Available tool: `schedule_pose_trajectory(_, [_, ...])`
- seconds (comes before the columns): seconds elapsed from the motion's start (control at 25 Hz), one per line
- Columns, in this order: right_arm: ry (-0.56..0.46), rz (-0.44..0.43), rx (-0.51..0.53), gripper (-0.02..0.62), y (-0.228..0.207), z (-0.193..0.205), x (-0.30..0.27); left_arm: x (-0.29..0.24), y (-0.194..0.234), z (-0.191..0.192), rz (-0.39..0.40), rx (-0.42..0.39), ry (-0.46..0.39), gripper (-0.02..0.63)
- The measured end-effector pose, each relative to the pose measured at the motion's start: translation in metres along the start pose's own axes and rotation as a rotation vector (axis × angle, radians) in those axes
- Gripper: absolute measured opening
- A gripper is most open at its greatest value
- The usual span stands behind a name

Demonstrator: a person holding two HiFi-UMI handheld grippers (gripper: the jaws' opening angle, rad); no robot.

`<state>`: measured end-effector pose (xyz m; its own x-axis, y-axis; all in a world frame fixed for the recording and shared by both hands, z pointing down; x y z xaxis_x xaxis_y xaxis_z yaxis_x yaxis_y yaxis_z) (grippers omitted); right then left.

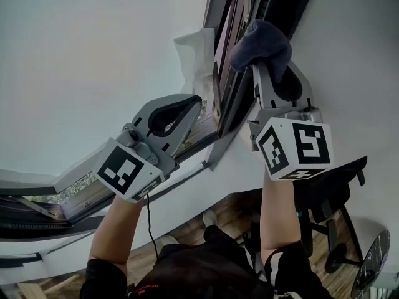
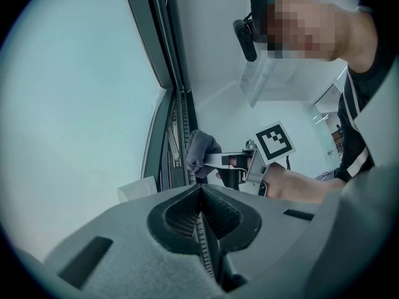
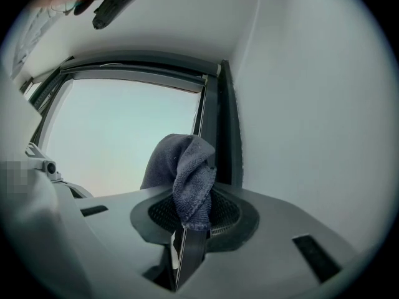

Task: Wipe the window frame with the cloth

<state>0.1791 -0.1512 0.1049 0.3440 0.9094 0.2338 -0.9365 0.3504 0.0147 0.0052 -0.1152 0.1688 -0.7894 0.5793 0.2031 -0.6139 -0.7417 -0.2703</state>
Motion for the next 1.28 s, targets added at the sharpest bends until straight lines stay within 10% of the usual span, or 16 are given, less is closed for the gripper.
schedule_pose_trajectory(1.28, [0.184, 0.032, -0.08, 0.077, -0.005, 0.15, 0.033, 0.015, -0.037, 0.102, 0.034, 0.165, 0.117, 0.02])
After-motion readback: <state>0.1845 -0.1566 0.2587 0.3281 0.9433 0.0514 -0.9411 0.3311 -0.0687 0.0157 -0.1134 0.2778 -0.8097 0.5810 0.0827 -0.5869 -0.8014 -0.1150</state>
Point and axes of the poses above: the fingertips, and each gripper's own axes: x backward along the fingers, y to its left, z out of its underside, the point moved 6 cm from there along x, backward along the fingers, and after that the axes turned 7 degrees about -x, right-handed, at the moved point
